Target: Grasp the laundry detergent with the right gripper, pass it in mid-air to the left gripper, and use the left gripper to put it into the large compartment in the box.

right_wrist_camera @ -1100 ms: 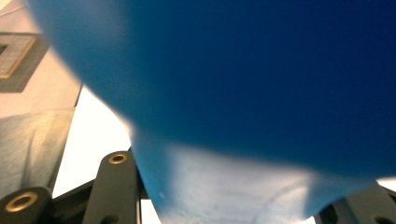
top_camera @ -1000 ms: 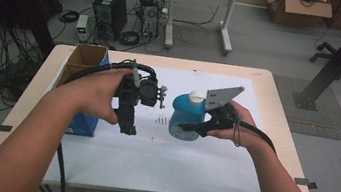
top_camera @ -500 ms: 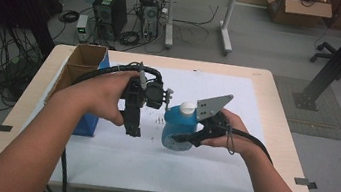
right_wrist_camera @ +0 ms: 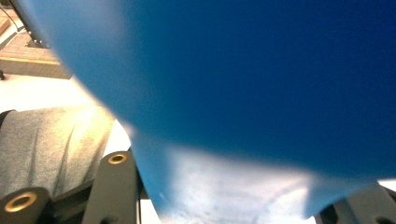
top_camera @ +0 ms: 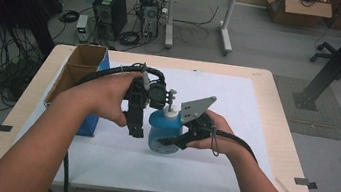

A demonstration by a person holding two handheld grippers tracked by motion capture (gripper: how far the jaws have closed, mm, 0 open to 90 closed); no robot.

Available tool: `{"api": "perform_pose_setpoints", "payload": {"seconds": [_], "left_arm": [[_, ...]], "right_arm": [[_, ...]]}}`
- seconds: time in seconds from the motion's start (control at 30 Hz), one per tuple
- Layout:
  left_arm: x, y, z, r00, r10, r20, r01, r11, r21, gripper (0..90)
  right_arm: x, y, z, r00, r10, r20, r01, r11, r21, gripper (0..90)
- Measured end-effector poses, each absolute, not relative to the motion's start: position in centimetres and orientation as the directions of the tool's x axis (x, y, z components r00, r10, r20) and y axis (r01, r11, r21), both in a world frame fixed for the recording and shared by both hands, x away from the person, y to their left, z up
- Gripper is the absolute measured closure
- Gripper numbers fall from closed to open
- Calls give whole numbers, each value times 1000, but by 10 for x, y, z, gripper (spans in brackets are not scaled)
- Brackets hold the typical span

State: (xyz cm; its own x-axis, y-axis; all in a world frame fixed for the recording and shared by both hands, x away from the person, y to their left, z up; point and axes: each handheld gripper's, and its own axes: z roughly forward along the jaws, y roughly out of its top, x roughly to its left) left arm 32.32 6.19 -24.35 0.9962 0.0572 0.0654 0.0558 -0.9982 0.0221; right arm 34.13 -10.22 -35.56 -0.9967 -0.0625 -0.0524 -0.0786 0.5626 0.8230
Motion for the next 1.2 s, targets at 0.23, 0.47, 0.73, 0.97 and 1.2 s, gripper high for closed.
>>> {"api": "perform_pose_setpoints", "payload": {"seconds": [0.23,0.47,0.73,0.97,1.2], "left_arm": [[322,60,-245,996,54,65,53,-998,17,2],[322,58,-245,997,52,64,51,-999,17,2],[321,55,-248,997,43,59,43,-999,12,2],[322,54,-249,997,48,64,47,-999,8,2],[321,53,-250,997,49,64,49,-999,11,2]], "right_arm": [[341,-91,-357,-997,-66,-51,-79,565,821,464],[341,-82,-358,-997,-63,-55,-81,565,821,464],[341,-72,-361,-997,-58,-54,-77,565,822,463],[340,-66,-360,-996,-54,-67,-86,567,819,463],[341,-59,-359,-994,-66,-83,-106,552,827,463]]}}
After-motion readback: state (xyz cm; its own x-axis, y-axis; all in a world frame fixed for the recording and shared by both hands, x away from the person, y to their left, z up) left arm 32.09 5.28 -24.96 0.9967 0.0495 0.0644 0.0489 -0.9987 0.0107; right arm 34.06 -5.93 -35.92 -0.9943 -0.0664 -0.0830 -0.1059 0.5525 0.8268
